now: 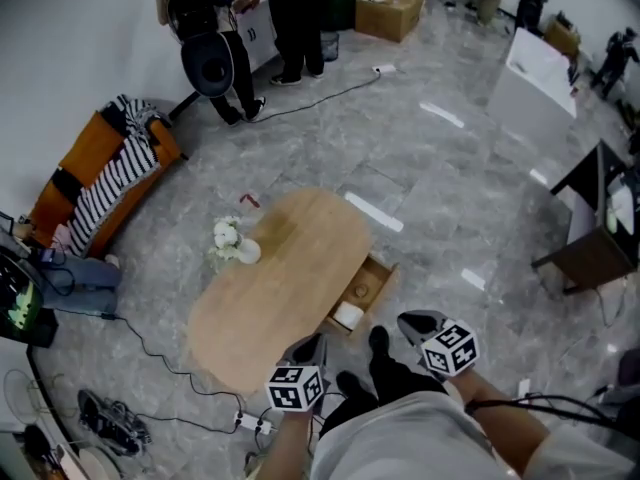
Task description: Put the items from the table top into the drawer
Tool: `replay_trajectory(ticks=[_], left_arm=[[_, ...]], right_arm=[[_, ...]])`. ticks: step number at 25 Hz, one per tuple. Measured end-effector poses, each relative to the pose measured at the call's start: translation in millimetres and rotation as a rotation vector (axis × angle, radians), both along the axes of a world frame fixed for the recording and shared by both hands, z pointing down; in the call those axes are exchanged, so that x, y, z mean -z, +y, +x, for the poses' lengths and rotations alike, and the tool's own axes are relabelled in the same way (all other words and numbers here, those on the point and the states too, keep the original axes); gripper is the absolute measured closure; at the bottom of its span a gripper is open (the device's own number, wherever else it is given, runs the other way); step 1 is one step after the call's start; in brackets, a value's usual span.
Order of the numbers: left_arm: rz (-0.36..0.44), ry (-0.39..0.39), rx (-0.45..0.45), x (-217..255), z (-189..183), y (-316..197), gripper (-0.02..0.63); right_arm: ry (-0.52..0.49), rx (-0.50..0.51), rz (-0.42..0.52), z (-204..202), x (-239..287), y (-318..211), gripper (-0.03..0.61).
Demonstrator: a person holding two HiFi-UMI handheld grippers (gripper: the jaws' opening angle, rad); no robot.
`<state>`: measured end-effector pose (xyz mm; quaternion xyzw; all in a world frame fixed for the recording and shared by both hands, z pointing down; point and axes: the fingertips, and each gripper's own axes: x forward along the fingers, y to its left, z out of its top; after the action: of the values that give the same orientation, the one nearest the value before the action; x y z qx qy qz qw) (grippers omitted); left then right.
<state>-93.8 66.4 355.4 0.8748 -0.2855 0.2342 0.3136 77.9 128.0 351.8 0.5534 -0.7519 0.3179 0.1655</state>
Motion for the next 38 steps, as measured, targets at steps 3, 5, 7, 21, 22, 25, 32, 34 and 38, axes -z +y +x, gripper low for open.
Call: replay_trajectory(ticks=[3,5,7,21,22,25,32,34,38], left_arm=[[0.024,0.005,-0.030,13.4,-6.2,9.1,0.612],[0.036,0.005,-0.051,21.0,-8.1,14.0,0.612],[0.047,0.003,-0.067,27.8,-9.0,19.0,0.612],[0.096,0.028,-0.011,65.4,1.2,50.0,0.612],[0.096,0.028,-0.008,66.0,1.6,51.5,0.612],[0.097,0.035,0.012,69.5,1.0,53.1,0.612],[0.106,0.034,0.016,72.8,5.2,57.2,0.612],[0.111,0.030,0.012,73.4,5.4,57.4,0.612],[0.114,0.031,0.009,73.9,8.8,57.8,0.612]], right_arm=[[-0.003,-0.038,0.024,-0.1,16.7,10.8,0.537],[-0.001,-0.051,0.034,0.6,24.5,17.2,0.537],[0.007,-0.052,0.042,2.3,30.6,22.6,0.537],[0.016,0.017,0.096,32.6,69.9,52.0,0.538],[0.015,0.020,0.097,33.4,70.2,53.4,0.538],[0.002,0.018,0.102,35.9,70.4,55.3,0.538],[-0.001,0.013,0.109,45.4,74.0,60.7,0.538],[-0.001,0.018,0.110,44.7,75.5,60.8,0.538],[0.008,0.031,0.106,45.2,75.8,61.5,0.538]])
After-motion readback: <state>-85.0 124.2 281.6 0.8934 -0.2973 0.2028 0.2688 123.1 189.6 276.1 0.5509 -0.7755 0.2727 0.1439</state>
